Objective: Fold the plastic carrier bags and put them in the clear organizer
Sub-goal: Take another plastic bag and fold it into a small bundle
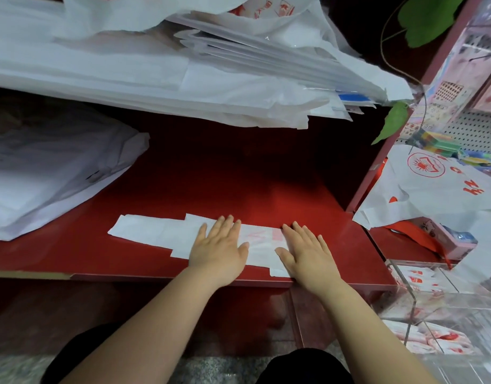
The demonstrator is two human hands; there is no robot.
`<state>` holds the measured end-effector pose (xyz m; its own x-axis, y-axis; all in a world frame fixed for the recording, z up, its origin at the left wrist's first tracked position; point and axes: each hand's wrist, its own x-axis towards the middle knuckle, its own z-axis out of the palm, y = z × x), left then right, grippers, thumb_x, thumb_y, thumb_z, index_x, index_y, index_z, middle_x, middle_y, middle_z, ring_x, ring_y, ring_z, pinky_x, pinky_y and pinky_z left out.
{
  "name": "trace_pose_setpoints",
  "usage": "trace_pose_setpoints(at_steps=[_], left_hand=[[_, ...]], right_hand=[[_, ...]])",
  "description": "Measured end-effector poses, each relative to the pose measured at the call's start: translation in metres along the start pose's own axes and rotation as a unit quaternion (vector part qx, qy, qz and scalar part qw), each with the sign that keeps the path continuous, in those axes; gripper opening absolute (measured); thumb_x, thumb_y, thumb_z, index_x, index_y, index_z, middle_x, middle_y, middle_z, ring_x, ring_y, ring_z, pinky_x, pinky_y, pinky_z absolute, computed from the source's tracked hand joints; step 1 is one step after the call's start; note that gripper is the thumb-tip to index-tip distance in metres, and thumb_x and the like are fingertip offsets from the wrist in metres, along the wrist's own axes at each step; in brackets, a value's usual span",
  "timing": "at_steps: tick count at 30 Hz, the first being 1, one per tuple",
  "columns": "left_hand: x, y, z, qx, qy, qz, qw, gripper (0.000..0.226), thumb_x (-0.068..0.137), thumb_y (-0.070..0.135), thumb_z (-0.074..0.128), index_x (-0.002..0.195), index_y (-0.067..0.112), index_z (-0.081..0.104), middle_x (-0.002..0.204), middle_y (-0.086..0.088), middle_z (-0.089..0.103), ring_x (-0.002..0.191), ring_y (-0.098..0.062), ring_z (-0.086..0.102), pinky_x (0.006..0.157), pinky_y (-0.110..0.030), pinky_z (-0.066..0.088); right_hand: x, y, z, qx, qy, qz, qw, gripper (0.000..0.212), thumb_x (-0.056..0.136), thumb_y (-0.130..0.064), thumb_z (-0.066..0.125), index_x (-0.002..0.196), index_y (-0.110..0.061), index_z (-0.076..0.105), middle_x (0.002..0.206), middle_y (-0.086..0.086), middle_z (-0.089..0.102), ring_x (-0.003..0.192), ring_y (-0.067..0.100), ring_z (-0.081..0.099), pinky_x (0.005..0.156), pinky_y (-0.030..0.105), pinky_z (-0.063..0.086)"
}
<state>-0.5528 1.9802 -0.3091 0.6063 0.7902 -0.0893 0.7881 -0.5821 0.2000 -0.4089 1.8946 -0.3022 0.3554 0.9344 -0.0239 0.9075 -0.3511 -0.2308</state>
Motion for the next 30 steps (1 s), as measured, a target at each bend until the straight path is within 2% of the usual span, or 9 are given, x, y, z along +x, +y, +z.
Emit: trace_pose_setpoints(at_steps=[5, 9, 11, 13, 15, 18, 22, 26, 30], left_hand=[[-0.027, -0.058, -0.011, 0.010, 0.002, -0.018, 1.000, 0.070, 0.093, 0.059, 0.011, 0.148, 0.020, -0.009, 0.154, 0.004, -0.015, 0.141, -0.007, -0.015, 0.113, -0.033, -0.009], [-0.059, -0.089, -0.011, 0.040, 0.024, 0.044, 0.998, 0.128, 0.032, 0.093, -0.021, 0.140, 0.024, -0.018, 0.141, 0.012, -0.022, 0.134, -0.001, -0.013, 0.112, -0.026, -0.006], [-0.071, -0.101, -0.009, 0.067, 0.072, 0.103, 0.990, 0.104, 0.066, 0.086, 0.030, 0.144, 0.017, 0.025, 0.147, -0.001, 0.023, 0.133, -0.014, 0.035, 0.104, -0.024, 0.019], [-0.079, -0.113, -0.003, 0.057, 0.168, 0.168, 0.970, 0.072, 0.058, 0.035, 0.083, 0.118, 0.016, 0.048, 0.116, -0.006, 0.065, 0.108, -0.020, 0.052, 0.084, -0.028, 0.030], [-0.081, -0.115, 0.001, 0.034, 0.215, 0.192, 0.957, 0.057, 0.057, 0.014, 0.071, 0.109, 0.018, 0.048, 0.100, -0.003, 0.071, 0.098, -0.016, 0.046, 0.078, -0.028, 0.031], [-0.082, -0.115, 0.004, 0.045, 0.263, 0.203, 0.942, 0.046, 0.064, 0.016, 0.037, 0.103, 0.020, 0.060, 0.093, 0.000, 0.072, 0.093, -0.014, 0.045, 0.075, -0.026, 0.032], [-0.081, -0.114, 0.005, 0.047, 0.277, 0.201, 0.938, 0.047, 0.063, 0.017, 0.034, 0.084, 0.012, 0.075, 0.087, -0.002, 0.073, 0.087, -0.015, 0.044, 0.069, -0.027, 0.031], [-0.081, -0.104, 0.006, 0.023, 0.288, 0.203, 0.936, 0.046, 0.061, 0.013, 0.032, 0.078, 0.011, 0.075, 0.081, -0.001, 0.071, 0.082, -0.014, 0.043, 0.062, -0.023, 0.039], [-0.089, -0.091, 0.004, 0.016, 0.296, 0.207, 0.932, 0.042, 0.061, 0.013, 0.032, 0.074, 0.016, 0.072, 0.083, 0.011, 0.056, 0.072, -0.011, 0.041, 0.051, -0.019, 0.037]], right_hand=[[0.003, -0.001, 0.001, -0.005, 0.022, 0.030, 0.999, 0.060, 0.095, -0.045, 0.036, 0.147, -0.026, 0.012, 0.156, 0.001, 0.005, 0.143, 0.018, 0.003, 0.114, 0.033, 0.000], [0.009, -0.003, -0.005, -0.075, 0.097, 0.070, 0.990, 0.064, 0.085, -0.054, 0.050, 0.136, -0.017, 0.035, 0.139, 0.009, 0.034, 0.128, 0.027, 0.029, 0.102, 0.035, 0.021], [0.016, -0.008, -0.011, -0.116, 0.119, 0.082, 0.983, 0.059, 0.083, -0.055, 0.052, 0.124, -0.014, 0.044, 0.123, 0.007, 0.045, 0.115, 0.027, 0.039, 0.090, 0.033, 0.027], [0.026, -0.015, -0.016, -0.150, 0.136, 0.057, 0.978, 0.050, 0.085, -0.051, 0.052, 0.117, -0.013, 0.047, 0.117, 0.006, 0.050, 0.110, 0.026, 0.041, 0.087, 0.032, 0.027], [0.039, -0.022, -0.017, -0.185, 0.145, 0.024, 0.972, 0.041, 0.089, -0.044, 0.049, 0.116, -0.013, 0.048, 0.116, 0.005, 0.053, 0.110, 0.025, 0.042, 0.087, 0.031, 0.028], [0.054, -0.034, -0.013, -0.238, 0.162, -0.022, 0.957, 0.030, 0.089, -0.033, 0.052, 0.110, -0.011, 0.055, 0.105, 0.005, 0.060, 0.101, 0.024, 0.050, 0.082, 0.030, 0.035], [0.038, -0.053, 0.003, -0.134, 0.306, -0.136, 0.933, 0.013, 0.062, -0.023, 0.070, 0.064, -0.012, 0.064, 0.058, 0.003, 0.059, 0.051, 0.024, 0.057, 0.048, 0.022, 0.041], [-0.015, -0.073, 0.033, -0.008, 0.249, -0.280, 0.927, 0.028, 0.079, -0.036, 0.047, 0.087, -0.015, 0.064, 0.080, -0.001, 0.067, 0.068, 0.021, 0.063, 0.056, 0.023, 0.048], [-0.030, -0.068, 0.055, -0.027, 0.215, -0.293, 0.931, 0.058, 0.053, -0.039, 0.082, 0.097, -0.014, 0.054, 0.097, 0.003, 0.066, 0.090, 0.022, 0.064, 0.080, 0.029, 0.051]])
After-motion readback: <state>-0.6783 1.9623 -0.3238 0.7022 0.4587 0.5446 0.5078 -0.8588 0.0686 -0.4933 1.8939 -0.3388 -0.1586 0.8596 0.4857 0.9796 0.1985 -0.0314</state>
